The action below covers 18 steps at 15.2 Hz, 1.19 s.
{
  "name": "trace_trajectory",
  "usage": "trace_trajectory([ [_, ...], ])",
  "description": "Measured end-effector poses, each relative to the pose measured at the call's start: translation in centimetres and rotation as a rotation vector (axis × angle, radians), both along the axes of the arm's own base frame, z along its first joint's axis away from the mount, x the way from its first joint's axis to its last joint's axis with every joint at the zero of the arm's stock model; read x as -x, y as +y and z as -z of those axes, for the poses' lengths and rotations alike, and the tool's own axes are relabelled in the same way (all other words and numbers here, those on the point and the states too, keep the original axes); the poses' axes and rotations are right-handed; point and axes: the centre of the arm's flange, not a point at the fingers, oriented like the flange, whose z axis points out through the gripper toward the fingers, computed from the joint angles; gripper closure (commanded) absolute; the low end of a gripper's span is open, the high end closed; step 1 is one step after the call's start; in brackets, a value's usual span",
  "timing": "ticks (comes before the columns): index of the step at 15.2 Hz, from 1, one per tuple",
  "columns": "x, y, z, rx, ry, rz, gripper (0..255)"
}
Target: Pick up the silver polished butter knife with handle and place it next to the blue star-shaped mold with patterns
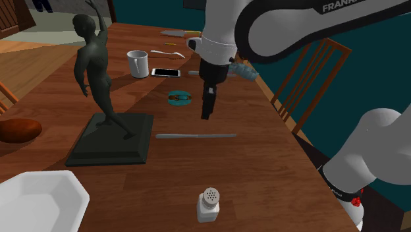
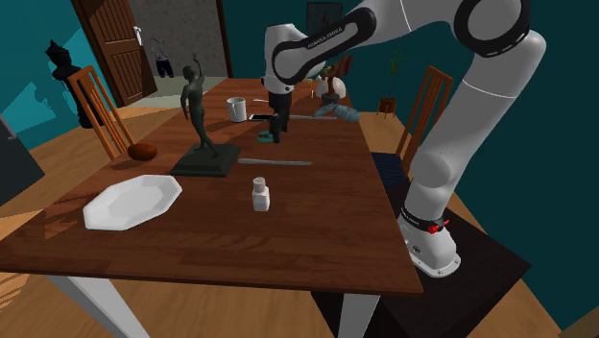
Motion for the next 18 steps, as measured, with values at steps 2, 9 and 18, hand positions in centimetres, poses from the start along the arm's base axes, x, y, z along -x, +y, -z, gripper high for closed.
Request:
trace_trajectory([
  [2, 0.2, 2.3, 0.9, -0.003, -0.002, -0.066, 0],
  [9, 1.1, 5.7, 4.9, -0.008, -0.005, -0.164, 0],
  [18, 1.1, 5.8, 6.7, -0.008, -0.005, -0.165, 0],
])
